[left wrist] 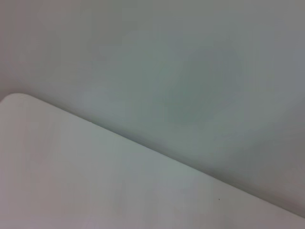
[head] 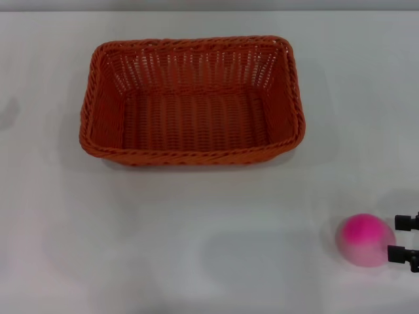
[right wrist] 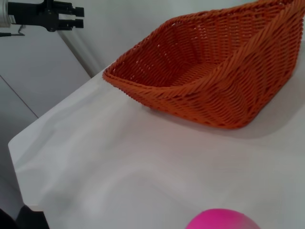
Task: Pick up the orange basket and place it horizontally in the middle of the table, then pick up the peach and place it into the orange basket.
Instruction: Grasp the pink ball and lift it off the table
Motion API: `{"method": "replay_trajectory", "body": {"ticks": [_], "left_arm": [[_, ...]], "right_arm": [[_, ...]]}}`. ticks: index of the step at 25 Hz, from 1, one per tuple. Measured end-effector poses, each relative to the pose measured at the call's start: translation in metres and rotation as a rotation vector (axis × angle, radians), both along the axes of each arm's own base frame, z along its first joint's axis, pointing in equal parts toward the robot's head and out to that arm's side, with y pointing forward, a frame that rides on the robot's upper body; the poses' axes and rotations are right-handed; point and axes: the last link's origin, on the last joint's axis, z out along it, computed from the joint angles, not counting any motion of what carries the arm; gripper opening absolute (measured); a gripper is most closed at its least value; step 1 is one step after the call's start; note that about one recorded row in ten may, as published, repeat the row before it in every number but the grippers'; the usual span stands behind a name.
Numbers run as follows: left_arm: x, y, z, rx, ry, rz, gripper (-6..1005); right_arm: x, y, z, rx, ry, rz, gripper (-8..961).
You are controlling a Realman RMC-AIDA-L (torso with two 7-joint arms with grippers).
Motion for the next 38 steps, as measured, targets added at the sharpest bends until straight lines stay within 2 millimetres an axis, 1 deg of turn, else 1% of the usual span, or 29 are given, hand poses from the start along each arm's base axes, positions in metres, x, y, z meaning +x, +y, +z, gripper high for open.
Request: {"method": "replay_trajectory", "body": {"ticks": [15,18,33,38], "left_arm": [[-0.001,-0.004,-0.003,-0.024,-0.008,0.005,528],[0.001,-0.004,-0.003,-0.026,-0.017,-0.007,528],[-0.001,-0.010,-0.002,-0.022,-0.057,-0.030,528],[0.000,-0.011,-0.002,-0.020,-0.068,-0.044,528]], "right_arm": [[-0.012,0.009,-0.019,-0.044,0.016,0.044,866],[-0.017,0.013,-0.027,-0.067,0.020,0.058,866],[-0.027,0.027,-0.039,-0.086,0.019,0.100,858],[-0.028,0.030,-0.040,-0.080,0.017,0.095,856]]}}
